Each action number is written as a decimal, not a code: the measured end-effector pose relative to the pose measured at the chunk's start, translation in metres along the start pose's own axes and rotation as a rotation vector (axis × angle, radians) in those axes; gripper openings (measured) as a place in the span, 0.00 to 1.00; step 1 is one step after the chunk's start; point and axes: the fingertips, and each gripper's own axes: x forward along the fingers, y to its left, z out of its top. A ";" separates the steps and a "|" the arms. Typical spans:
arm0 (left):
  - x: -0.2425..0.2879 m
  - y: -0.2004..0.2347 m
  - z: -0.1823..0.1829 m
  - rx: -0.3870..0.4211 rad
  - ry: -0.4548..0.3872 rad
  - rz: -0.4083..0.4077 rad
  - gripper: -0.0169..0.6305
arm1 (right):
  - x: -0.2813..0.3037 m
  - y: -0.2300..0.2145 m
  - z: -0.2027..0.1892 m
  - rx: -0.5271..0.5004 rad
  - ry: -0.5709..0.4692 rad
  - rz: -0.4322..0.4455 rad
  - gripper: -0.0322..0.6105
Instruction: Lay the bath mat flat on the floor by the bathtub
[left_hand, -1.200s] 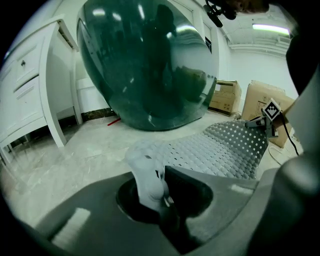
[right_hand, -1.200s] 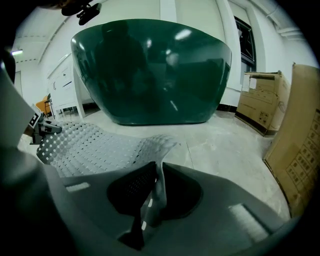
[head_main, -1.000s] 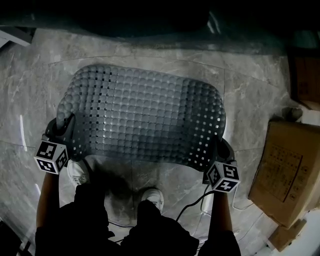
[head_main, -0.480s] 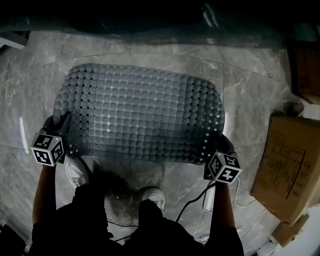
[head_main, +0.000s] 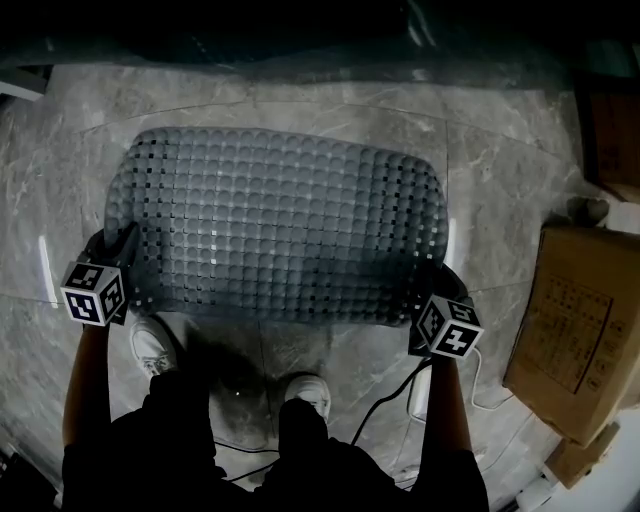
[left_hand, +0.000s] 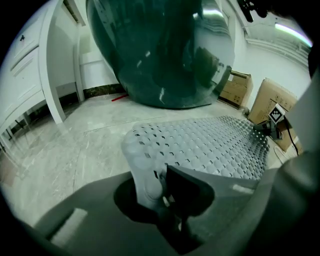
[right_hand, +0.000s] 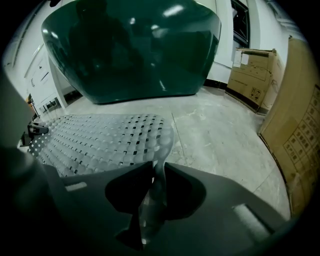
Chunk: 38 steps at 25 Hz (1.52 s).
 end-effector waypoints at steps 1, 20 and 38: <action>0.000 0.000 -0.001 -0.003 0.005 0.001 0.12 | 0.000 -0.001 -0.001 0.005 0.004 -0.002 0.19; 0.001 0.021 -0.004 -0.059 0.018 0.059 0.31 | 0.005 -0.012 -0.006 0.038 0.020 -0.025 0.27; -0.011 0.033 -0.013 -0.015 0.044 0.094 0.41 | -0.001 -0.019 -0.006 0.017 -0.002 -0.085 0.24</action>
